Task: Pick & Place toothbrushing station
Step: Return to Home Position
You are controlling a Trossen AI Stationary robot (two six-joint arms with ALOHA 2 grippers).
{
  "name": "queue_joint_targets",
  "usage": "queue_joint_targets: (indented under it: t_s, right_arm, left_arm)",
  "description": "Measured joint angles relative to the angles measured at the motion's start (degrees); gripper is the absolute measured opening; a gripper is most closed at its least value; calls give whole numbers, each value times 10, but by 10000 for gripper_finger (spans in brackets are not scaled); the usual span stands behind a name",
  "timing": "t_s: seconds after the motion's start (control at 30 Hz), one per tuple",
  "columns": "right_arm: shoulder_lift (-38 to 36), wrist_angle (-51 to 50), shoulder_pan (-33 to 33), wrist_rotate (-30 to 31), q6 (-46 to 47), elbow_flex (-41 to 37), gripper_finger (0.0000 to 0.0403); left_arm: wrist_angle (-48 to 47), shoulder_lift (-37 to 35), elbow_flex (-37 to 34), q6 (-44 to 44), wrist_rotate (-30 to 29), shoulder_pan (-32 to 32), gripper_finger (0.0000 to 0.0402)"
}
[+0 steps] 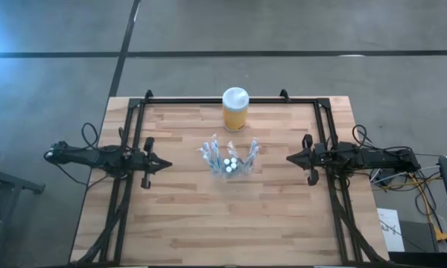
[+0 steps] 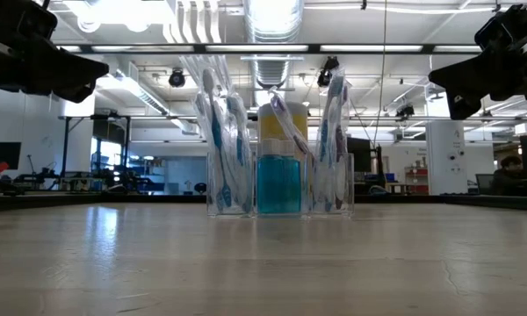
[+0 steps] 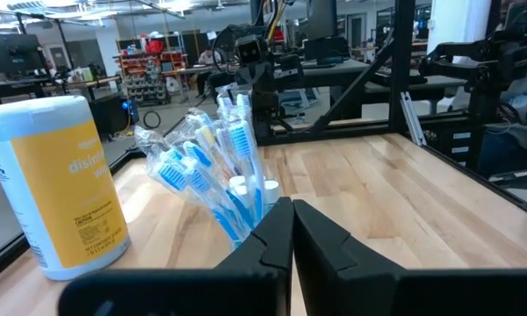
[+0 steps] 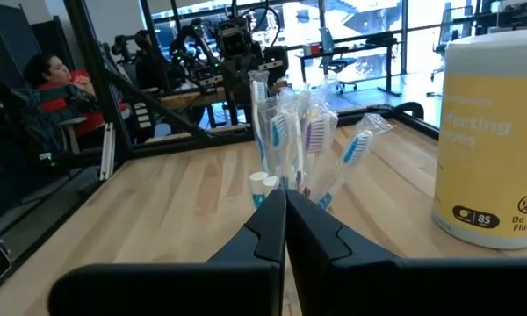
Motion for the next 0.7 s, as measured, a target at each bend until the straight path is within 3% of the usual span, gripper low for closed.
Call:
queue_joint_targets:
  t_s: [0.7]
  right_arm:
    - [0, 0, 0, 0, 0, 0, 9]
  left_arm:
    - [0, 0, 0, 0, 0, 0, 13]
